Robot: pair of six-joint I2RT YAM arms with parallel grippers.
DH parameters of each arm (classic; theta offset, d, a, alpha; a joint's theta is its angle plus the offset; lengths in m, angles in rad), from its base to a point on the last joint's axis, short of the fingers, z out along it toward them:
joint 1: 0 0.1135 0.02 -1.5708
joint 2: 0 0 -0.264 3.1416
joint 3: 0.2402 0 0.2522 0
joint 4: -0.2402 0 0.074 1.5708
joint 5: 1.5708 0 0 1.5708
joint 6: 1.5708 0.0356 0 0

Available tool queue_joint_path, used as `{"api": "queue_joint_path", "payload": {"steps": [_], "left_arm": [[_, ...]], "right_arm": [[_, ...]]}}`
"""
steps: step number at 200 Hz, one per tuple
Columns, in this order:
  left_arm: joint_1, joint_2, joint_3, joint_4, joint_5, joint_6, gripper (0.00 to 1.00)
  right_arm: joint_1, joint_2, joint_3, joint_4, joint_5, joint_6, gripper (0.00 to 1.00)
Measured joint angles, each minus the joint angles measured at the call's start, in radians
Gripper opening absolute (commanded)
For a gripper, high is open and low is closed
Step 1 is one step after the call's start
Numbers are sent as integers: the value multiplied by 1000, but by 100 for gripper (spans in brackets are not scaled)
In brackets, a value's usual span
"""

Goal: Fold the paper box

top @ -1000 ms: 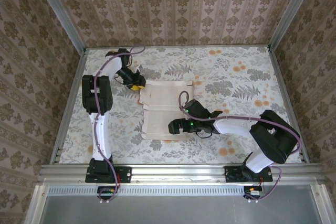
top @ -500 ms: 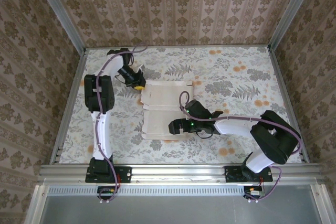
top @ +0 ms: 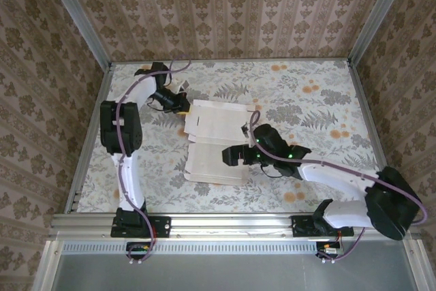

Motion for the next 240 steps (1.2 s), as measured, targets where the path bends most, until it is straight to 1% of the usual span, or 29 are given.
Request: {"api": "queue_joint_path", "payload": {"steps": [43, 60, 71, 76, 84, 93, 103, 139, 164, 211, 240], "left_arm": [[-32, -147, -211, 238, 15, -52, 6], [-48, -202, -310, 347, -7, -72, 7], [-60, -241, -375, 414, -34, -81, 8], [-67, -259, -401, 440, -43, -83, 9], [-77, -283, -436, 481, -56, -87, 10], [-91, -312, -478, 534, -72, -87, 10], [-104, -338, -514, 584, -85, -87, 11], [-128, -389, -613, 727, -114, -90, 10], [-137, -411, -687, 805, -128, -90, 10], [-159, -468, -799, 923, -139, -99, 10], [-162, -498, -848, 986, -142, -109, 10]], "right_arm": [[-10, -74, 4, 6, 33, -27, 100], [-17, -75, 3, 9, 25, -38, 95], [-18, -70, -6, 17, 13, -37, 89], [-18, -64, -11, 21, 7, -40, 85], [-18, -51, -22, 27, -2, -32, 76], [-14, -30, -37, 36, -13, -27, 62], [-6, -5, -58, 51, -21, -15, 50], [62, 91, -114, 71, -15, 42, 24], [111, 134, -127, 87, 2, 69, 17], [159, 173, -146, 97, 44, 112, 5], [187, 233, -146, 98, 79, 138, 1]]}}
